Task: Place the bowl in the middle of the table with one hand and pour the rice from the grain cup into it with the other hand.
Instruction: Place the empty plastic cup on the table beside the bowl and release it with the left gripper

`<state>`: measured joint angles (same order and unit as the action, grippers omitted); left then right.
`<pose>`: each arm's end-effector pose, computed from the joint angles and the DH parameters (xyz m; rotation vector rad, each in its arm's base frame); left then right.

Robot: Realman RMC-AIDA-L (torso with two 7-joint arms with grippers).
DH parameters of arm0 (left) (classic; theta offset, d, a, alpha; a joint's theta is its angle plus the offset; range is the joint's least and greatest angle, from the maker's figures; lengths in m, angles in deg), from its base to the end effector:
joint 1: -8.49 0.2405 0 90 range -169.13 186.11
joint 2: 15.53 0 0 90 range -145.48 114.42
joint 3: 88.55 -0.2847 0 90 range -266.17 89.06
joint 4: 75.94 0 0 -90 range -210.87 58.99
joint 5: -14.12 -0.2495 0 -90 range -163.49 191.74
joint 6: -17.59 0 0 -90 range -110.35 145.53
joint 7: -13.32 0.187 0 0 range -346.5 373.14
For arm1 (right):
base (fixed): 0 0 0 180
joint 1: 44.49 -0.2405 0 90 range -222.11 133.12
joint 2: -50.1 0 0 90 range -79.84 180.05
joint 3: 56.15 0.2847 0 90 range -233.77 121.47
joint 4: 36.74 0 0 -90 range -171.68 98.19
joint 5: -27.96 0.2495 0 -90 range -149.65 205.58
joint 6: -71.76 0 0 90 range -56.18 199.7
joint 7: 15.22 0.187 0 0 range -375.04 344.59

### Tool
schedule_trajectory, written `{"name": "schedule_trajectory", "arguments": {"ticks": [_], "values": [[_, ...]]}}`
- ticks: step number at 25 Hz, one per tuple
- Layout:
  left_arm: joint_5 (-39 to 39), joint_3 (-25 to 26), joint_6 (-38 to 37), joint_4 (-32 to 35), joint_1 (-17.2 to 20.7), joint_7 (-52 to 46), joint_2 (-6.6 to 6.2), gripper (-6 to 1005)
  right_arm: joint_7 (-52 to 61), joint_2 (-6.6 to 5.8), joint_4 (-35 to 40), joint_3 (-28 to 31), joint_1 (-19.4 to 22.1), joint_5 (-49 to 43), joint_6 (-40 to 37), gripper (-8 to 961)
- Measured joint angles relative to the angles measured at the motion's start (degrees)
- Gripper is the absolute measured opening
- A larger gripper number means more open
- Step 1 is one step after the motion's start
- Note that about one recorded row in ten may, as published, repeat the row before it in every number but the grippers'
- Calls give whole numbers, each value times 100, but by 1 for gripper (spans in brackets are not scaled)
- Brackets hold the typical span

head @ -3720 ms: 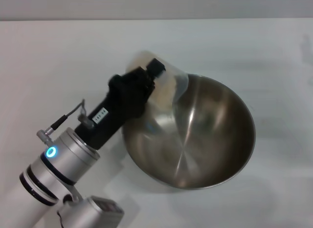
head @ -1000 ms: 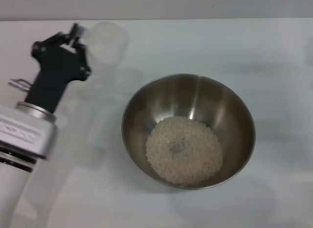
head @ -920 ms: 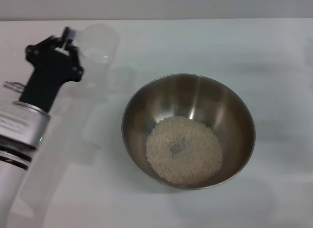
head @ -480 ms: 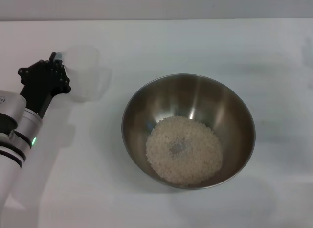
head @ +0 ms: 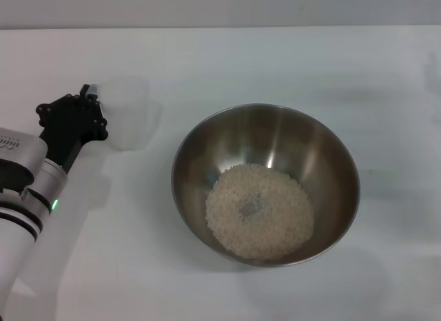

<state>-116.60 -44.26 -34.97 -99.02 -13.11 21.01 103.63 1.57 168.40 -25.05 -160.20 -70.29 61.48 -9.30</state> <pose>-0.3430 0.3963 -0.1186 -1.7898 -0.5013 -0.5200 0.3397 0.4150 0.0338 -1.2815 0.4086 1.0435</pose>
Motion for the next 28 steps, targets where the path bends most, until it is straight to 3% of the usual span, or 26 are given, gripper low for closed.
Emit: {"name": "schedule_trajectory", "arguments": {"ticks": [16, 20, 25, 28], "values": [[-3, -78, 45, 14, 145, -9, -2, 190, 0, -6, -32, -26, -30, -4, 44, 456], [-29, -207, -105, 14, 330, -11, -23, 319, 0, -9, -40, -21, -31, -4, 47, 456], [-32, -330, -400, -1, 517, -13, -25, 328, -28, -9, -53, -5, -15, -3, 47, 456], [-33, -356, -518, 3, 607, -14, -25, 404, -39, -9, -58, -3, -5, -4, 47, 456]]}}
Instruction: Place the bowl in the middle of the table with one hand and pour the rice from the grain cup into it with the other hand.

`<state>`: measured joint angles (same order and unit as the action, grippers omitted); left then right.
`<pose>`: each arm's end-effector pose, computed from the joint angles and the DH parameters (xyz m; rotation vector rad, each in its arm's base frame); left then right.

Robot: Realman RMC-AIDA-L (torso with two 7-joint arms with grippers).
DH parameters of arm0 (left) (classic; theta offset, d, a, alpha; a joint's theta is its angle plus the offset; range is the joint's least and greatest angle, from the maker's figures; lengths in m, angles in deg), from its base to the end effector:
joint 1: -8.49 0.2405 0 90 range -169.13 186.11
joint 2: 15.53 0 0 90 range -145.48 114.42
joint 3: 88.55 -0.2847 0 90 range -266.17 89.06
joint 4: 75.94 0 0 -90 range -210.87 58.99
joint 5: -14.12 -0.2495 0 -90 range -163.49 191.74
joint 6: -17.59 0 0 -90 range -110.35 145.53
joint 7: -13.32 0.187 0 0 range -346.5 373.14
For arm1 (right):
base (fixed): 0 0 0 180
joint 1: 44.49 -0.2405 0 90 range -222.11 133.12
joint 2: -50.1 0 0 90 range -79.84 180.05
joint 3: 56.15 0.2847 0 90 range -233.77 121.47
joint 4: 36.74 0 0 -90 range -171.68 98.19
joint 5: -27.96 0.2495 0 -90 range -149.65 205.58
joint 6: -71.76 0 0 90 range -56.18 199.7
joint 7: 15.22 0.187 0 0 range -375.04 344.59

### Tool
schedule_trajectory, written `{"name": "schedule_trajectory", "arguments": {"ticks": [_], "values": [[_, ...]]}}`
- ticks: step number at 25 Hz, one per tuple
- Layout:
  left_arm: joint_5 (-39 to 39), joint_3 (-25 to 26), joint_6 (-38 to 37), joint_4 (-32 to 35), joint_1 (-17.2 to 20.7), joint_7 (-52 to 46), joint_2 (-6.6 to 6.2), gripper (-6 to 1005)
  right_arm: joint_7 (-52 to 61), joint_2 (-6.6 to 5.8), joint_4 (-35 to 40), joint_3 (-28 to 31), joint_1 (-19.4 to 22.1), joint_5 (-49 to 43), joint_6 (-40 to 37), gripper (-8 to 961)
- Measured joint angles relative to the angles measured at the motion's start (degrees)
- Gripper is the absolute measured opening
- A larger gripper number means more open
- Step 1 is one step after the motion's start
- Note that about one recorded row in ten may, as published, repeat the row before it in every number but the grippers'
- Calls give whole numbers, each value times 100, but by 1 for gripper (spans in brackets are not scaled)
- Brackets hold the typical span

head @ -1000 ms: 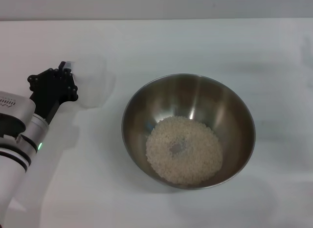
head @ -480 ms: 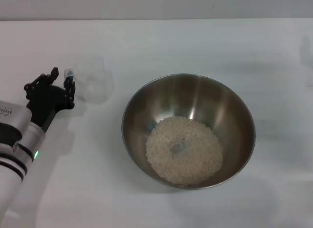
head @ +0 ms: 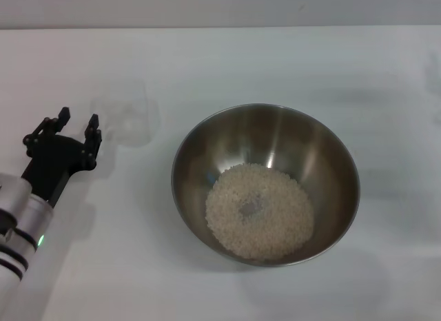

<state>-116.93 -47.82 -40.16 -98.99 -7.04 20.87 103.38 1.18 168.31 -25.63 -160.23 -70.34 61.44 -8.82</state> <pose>-0.3664 0.3529 -0.1188 -1.7786 -0.5071 -0.5142 0.3435 0.4149 0.0331 -1.2881 0.4127 1.0216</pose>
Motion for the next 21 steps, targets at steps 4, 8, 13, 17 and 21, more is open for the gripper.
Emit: {"name": "schedule_trajectory", "arguments": {"ticks": [4, 8, 13, 17, 21], "values": [[0, -209, -537, 23, 279, 0, -12, 458, -5, 0, -8, 3, 14, 0, -1, 456], [2, -405, -1053, 98, 474, -4, -18, 464, -12, 0, -18, 2, 16, 0, -2, 456], [18, -527, -1772, 160, 623, -629, -12, 542, -18, 20, -93, -107, 18, -48, 24, 456], [39, -493, -1986, 155, 442, -1436, -9, 617, -27, 64, -199, -251, 22, -507, 183, 456], [31, -502, -2031, 114, 296, -1557, 2, 617, -29, 72, -208, -312, 34, -769, 292, 456]]}}
